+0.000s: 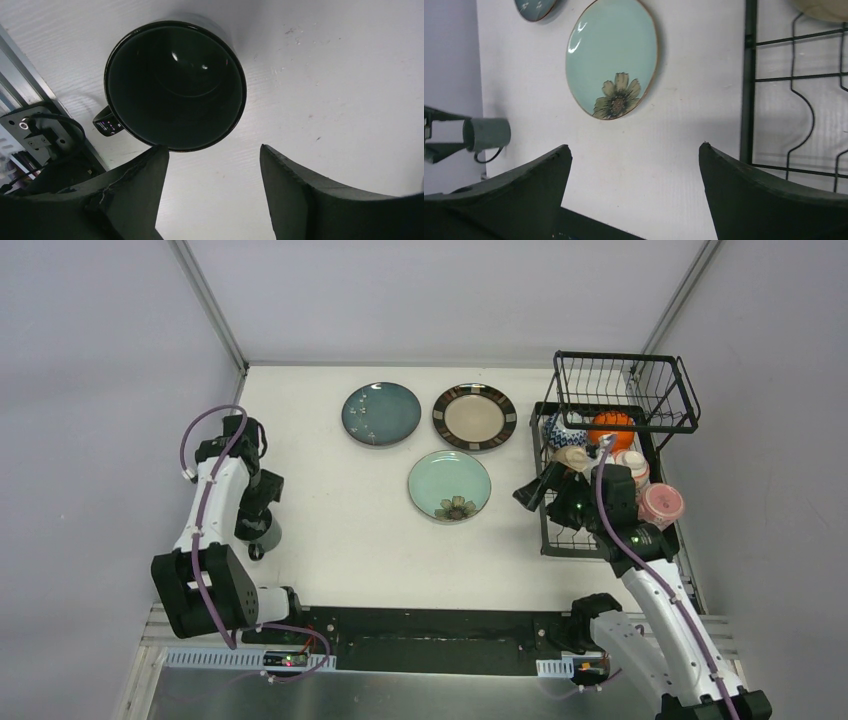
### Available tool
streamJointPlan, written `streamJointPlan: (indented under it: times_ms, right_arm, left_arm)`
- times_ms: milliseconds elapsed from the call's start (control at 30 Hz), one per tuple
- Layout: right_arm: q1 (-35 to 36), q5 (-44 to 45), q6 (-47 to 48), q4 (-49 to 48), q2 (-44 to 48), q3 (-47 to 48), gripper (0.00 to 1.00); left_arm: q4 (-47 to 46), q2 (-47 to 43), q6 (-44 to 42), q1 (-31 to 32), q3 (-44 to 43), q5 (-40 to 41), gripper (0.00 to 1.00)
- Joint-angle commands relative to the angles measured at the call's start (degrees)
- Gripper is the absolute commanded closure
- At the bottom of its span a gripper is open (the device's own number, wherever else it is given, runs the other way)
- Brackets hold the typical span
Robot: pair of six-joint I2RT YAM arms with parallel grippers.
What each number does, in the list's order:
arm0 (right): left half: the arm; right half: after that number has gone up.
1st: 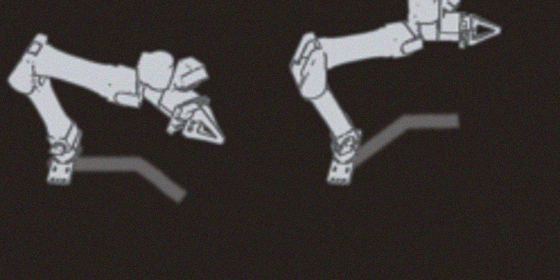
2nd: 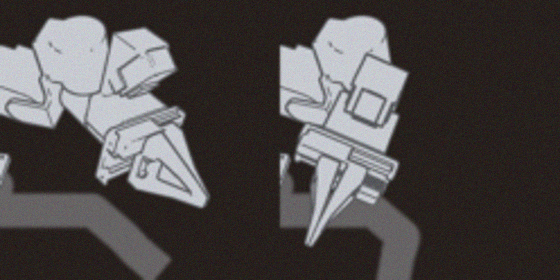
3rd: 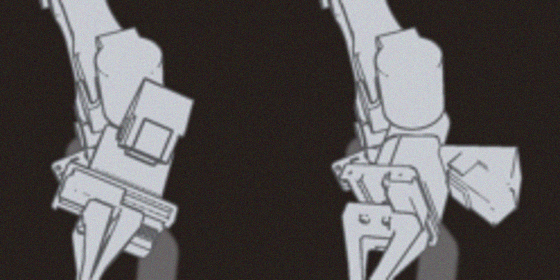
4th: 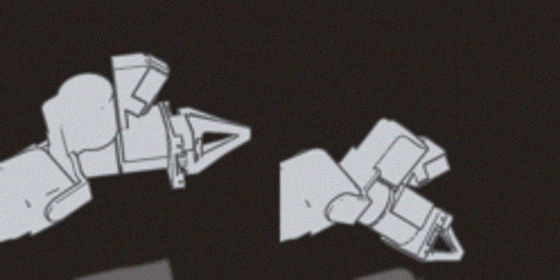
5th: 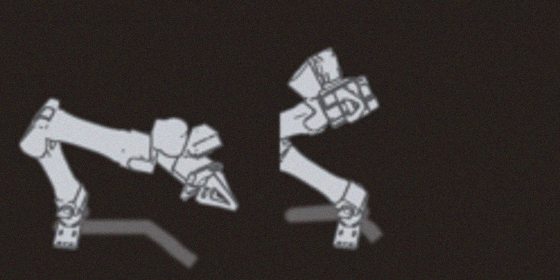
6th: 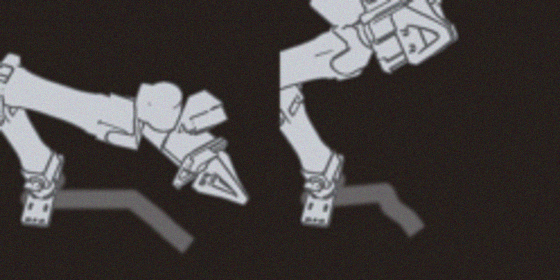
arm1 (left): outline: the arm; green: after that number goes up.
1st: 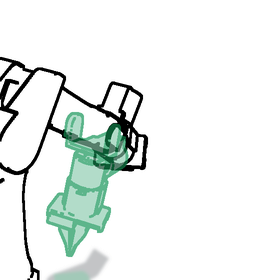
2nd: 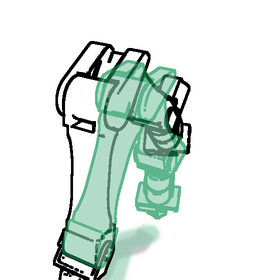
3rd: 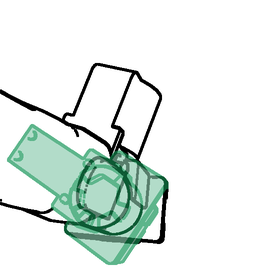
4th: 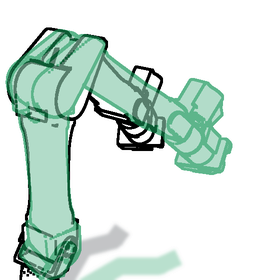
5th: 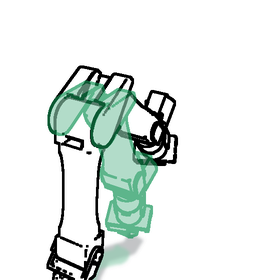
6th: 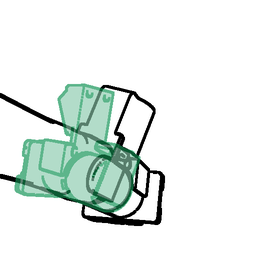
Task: Load the mixed dishes into the dish rack
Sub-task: Pick up the cup at the corner of the board.
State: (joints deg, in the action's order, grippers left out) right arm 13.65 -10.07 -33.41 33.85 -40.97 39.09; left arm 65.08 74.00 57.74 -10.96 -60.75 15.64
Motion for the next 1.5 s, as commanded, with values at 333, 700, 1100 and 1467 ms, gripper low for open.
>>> streamJointPlan:
  times_ms: [333, 700, 1100, 1467]
  right_arm:
    - [6.7, -3.6, 3.1, -7.8, 1.3, 2.7, 0.00]
    - [8.3, -4.6, 1.6, -11.3, 1.7, -0.1, 0.00]
    - [9.8, -2.6, 0.4, -13.1, 1.3, -1.0, 0.00]
    - [12.6, -0.2, -1.9, -21.2, -3.7, -0.7, 0.00]
  left_arm:
    - [-1.4, 2.9, 4.0, -0.6, 2.6, -2.5, 0.42]
    - [-3.6, 7.9, 3.2, -0.6, 4.5, -5.9, 0.44]
    - [-6.5, 3.7, -3.4, -0.6, 3.9, -7.5, 1.00]
    - [-13.3, -9.6, -7.6, -0.4, 2.8, -28.8, 1.00]
